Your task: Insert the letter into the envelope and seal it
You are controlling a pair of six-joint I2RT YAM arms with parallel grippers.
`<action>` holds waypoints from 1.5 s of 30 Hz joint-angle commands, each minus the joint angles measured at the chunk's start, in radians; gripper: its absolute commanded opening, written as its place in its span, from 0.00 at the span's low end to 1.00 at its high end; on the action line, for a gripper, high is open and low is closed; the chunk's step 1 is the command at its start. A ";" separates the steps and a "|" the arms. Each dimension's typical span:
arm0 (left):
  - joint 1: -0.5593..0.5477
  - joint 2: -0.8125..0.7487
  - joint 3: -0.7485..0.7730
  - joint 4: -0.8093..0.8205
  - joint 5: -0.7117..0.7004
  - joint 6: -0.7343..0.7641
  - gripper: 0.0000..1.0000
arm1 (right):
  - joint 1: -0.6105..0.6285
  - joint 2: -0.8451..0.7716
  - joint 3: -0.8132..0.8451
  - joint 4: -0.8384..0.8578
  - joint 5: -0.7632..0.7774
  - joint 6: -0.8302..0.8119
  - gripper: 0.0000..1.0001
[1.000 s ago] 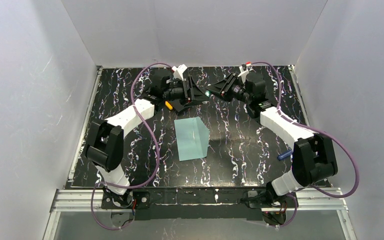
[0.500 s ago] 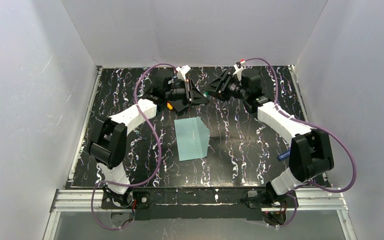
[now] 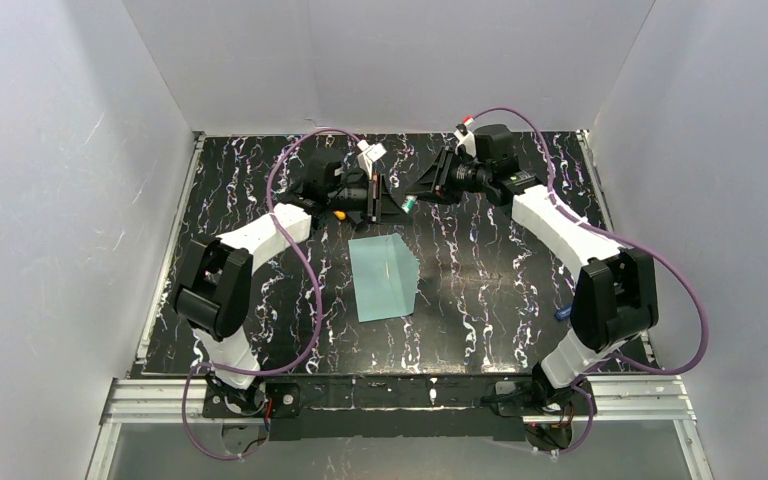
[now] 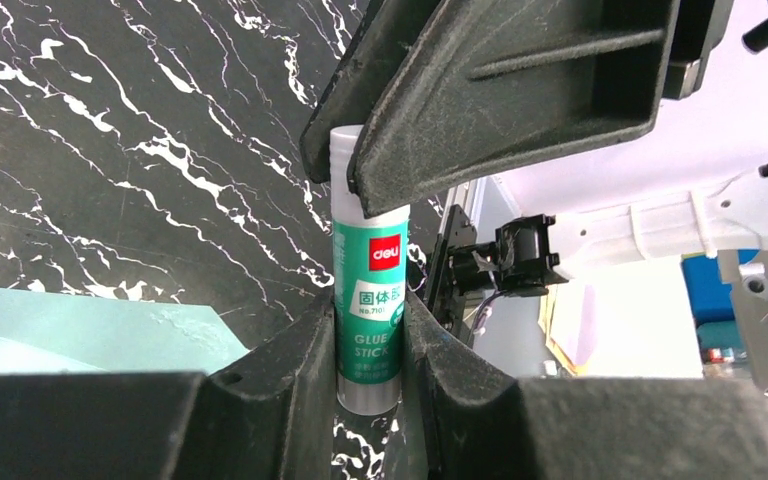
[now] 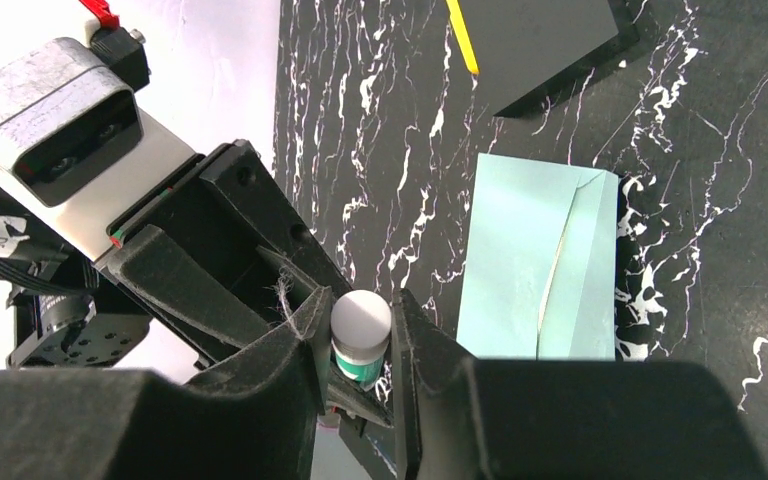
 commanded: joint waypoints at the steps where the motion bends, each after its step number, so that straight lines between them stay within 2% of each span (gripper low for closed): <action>1: 0.017 -0.062 0.025 -0.031 0.049 0.100 0.00 | 0.002 0.011 0.065 -0.061 -0.081 -0.042 0.26; 4: 0.029 -0.056 0.036 -0.047 0.049 0.103 0.00 | 0.002 0.012 0.065 -0.039 -0.122 -0.022 0.20; 5: 0.033 -0.052 0.040 -0.050 0.051 0.101 0.00 | 0.002 0.013 0.066 -0.031 -0.134 -0.017 0.24; 7: 0.039 -0.053 0.045 -0.054 0.056 0.100 0.00 | 0.002 0.011 0.066 -0.016 -0.150 -0.009 0.41; 10: 0.042 -0.050 0.051 -0.063 0.066 0.108 0.00 | 0.002 0.009 0.068 -0.007 -0.153 -0.010 0.46; 12: 0.043 -0.043 0.051 -0.065 0.072 0.109 0.00 | 0.002 0.014 0.071 -0.004 -0.162 -0.010 0.44; 15: 0.042 -0.040 0.047 -0.065 0.078 0.107 0.00 | 0.002 0.020 0.062 0.015 -0.172 -0.005 0.30; 17: 0.042 -0.040 0.047 -0.065 0.086 0.111 0.00 | 0.002 0.025 0.056 0.024 -0.169 -0.003 0.29; 18: 0.043 -0.042 0.048 -0.065 0.092 0.113 0.00 | 0.002 0.028 0.055 0.024 -0.161 -0.004 0.32; 22: 0.043 -0.039 0.048 -0.065 0.125 0.116 0.00 | 0.002 0.043 0.056 0.038 -0.135 -0.001 0.54; 26: 0.043 -0.040 0.048 -0.065 0.139 0.120 0.00 | 0.002 0.064 0.076 0.028 -0.126 -0.004 0.59; 29: 0.043 -0.040 0.049 -0.065 0.141 0.120 0.00 | 0.003 0.069 0.073 0.047 -0.133 0.003 0.50; 32: 0.042 -0.039 0.049 -0.066 0.146 0.124 0.00 | 0.004 0.072 0.074 0.065 -0.148 0.014 0.28; 34: 0.046 -0.042 0.044 -0.066 0.138 0.129 0.00 | 0.004 0.069 0.071 0.066 -0.147 0.014 0.21; 37: 0.060 -0.049 0.035 -0.103 0.105 0.150 0.00 | 0.002 0.060 0.063 0.068 -0.155 0.012 0.01; 41: 0.092 -0.064 0.017 -0.157 0.080 0.179 0.00 | -0.009 0.038 0.054 0.069 -0.163 -0.006 0.01; 45: 0.111 -0.080 0.014 -0.354 0.041 0.327 0.00 | -0.076 0.004 0.029 0.140 -0.219 0.034 0.01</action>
